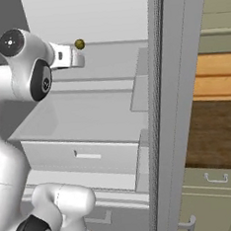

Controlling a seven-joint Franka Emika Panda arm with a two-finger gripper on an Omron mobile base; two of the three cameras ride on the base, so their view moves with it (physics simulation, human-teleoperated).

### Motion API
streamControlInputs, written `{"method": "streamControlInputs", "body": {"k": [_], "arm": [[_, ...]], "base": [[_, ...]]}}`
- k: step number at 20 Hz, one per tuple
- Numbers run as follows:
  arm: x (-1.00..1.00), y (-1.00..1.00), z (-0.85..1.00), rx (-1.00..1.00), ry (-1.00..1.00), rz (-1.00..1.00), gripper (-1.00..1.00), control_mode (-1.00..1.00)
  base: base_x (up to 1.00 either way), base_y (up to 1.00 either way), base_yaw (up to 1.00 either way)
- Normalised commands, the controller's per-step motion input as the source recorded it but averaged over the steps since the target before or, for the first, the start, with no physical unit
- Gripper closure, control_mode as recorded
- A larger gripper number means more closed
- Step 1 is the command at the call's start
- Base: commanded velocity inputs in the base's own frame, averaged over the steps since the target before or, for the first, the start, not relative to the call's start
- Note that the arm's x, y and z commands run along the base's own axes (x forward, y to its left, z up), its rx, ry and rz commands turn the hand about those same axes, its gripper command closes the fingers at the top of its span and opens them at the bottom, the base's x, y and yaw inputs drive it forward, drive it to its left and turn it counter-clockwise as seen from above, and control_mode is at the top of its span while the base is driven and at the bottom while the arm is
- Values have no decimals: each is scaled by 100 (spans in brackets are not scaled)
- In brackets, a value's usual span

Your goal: Take the strawberry from the fridge and place it on top of the pancake, located on the dining counter.

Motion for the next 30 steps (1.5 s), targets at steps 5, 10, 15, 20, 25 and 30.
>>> {"method": "streamControlInputs", "body": {"k": [5,10,15,20,25,30], "arm": [[81,-2,-2,0,1,0,-100,-100],[79,0,-14,0,0,0,-100,-100],[68,-4,-7,0,1,0,-100,-100],[43,0,-4,0,8,0,-100,-100],[0,0,0,0,3,3,-100,-100],[0,6,0,0,1,1,-100,-100]], "base": [[0,0,0],[0,0,0],[0,0,0],[0,0,0],[0,0,0],[0,0,0]]}}
